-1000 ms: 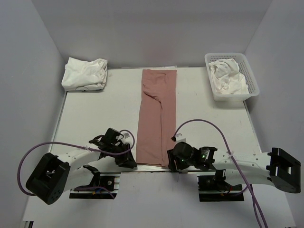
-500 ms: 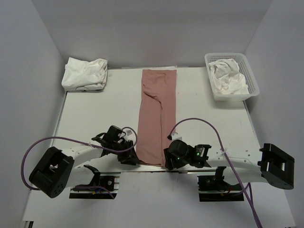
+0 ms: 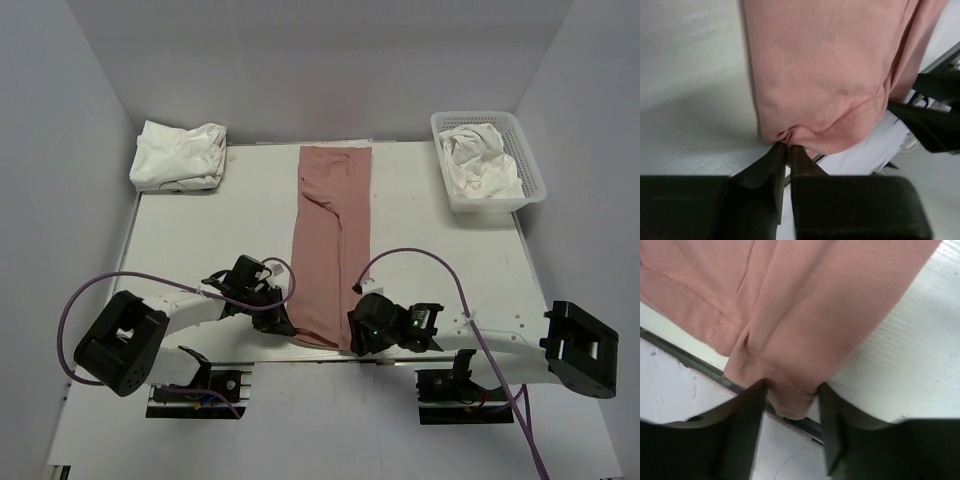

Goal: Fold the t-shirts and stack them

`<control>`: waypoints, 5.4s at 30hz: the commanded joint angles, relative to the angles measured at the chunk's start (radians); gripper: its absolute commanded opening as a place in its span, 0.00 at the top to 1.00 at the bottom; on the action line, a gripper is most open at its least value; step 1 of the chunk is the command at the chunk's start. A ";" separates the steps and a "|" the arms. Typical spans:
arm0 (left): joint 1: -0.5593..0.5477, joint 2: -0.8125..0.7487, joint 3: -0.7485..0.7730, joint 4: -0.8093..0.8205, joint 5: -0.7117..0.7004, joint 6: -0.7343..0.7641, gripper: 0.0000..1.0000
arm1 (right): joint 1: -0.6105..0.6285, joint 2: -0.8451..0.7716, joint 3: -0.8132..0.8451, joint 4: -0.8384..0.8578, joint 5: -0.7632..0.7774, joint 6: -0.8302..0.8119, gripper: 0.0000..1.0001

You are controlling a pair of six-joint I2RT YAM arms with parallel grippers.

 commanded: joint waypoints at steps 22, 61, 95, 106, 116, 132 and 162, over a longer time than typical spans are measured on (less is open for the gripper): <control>0.019 -0.053 0.262 -0.050 -0.170 -0.011 1.00 | -0.157 0.162 0.332 -0.166 0.450 0.036 1.00; 0.181 0.748 1.188 -0.047 -0.425 0.038 0.39 | -0.622 0.780 0.924 0.130 0.364 -0.363 0.64; 0.191 -0.090 0.364 -0.131 -0.456 0.009 0.00 | -0.639 1.021 1.194 0.371 0.139 -0.475 0.10; 0.181 0.153 0.436 0.051 -0.321 0.064 0.00 | -0.660 0.541 0.705 0.315 -0.007 -0.368 0.10; 0.181 0.448 0.541 0.145 -0.166 0.095 0.09 | -0.662 0.156 0.194 0.372 -0.170 -0.250 0.10; 0.172 0.435 0.426 0.181 -0.098 0.104 1.00 | -0.666 0.293 0.203 0.388 -0.174 -0.190 0.10; 0.086 -0.157 0.245 0.083 -0.118 0.027 1.00 | -0.625 -0.053 0.201 0.055 -0.352 -0.268 1.00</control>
